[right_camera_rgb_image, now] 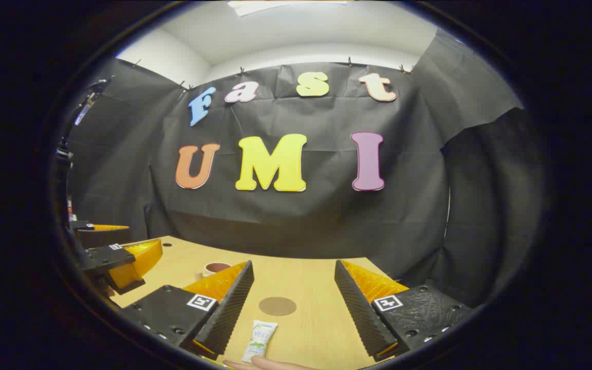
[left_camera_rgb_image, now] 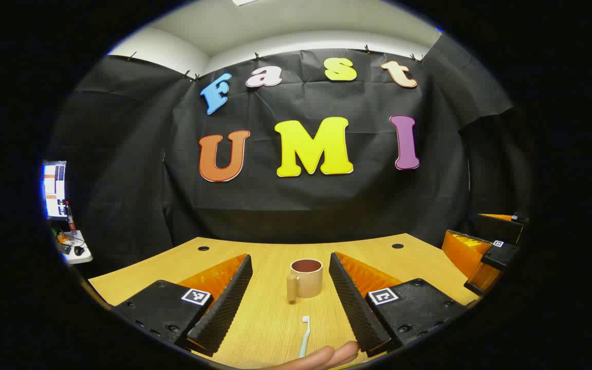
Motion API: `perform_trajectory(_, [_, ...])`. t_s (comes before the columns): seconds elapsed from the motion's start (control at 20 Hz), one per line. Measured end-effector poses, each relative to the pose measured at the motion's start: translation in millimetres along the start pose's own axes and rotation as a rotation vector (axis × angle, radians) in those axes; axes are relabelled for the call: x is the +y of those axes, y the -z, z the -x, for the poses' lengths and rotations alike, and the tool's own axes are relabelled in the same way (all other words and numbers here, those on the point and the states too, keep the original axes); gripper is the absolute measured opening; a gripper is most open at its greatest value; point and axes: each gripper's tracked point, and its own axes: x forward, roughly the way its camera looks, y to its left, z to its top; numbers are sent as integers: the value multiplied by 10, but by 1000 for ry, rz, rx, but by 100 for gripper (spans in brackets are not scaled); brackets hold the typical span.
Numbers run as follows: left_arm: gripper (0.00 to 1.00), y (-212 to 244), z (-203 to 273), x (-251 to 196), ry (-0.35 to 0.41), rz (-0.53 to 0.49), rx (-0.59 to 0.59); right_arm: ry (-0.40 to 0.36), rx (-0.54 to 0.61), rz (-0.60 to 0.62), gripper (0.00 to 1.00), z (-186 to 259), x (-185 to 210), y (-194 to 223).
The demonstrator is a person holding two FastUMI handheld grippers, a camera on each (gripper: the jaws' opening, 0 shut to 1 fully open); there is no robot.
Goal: Put the toothbrush and toothpaste on the desktop into the cup, then pick up the cup and place it on the coaster on the desktop.
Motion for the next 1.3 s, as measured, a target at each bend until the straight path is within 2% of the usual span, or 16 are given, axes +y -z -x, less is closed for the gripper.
perform_trajectory(0.15, [95, 12, 17, -91, 10, 1, 4, -18, -4, 1, 95, 42, 20, -5])
perform_trajectory(0.3, [95, 34, 31, -205, 39, -6, 2, -6, -11, -2, 97, 91, -54, -33])
perform_trajectory(0.45, [95, 48, 67, -284, 53, -16, -1, 13, -13, -14, 95, 143, -130, -53])
perform_trajectory(0.5, [95, 41, 71, -337, 66, -18, -5, 16, -32, -17, 97, 162, -134, -126])
perform_trajectory(0.7, [95, 63, 72, -343, 72, -35, -5, 30, -44, 23, 95, 141, -135, -90])
perform_trajectory(0.75, [86, 88, 60, -328, 70, -31, 2, 18, -30, 17, 97, 129, -94, -52])
perform_trajectory(0.8, [95, 124, 51, -314, 66, -25, 11, 11, -17, 12, 97, 118, -76, -25])
perform_trajectory(0.95, [95, 185, 4, -275, 57, -9, 37, 13, -16, 23, 95, 116, -89, -37])
perform_trajectory(1.05, [95, 276, -33, -266, 59, 9, 68, 11, -20, 23, 97, 102, -86, -38])
perform_trajectory(1.15, [95, 417, -59, -307, 80, 33, 117, 10, -13, 18, 95, 82, -89, -5])
perform_trajectory(1.3, [95, 822, -64, -350, 115, 68, 261, 6, 18, 11, 95, 46, -84, 89])
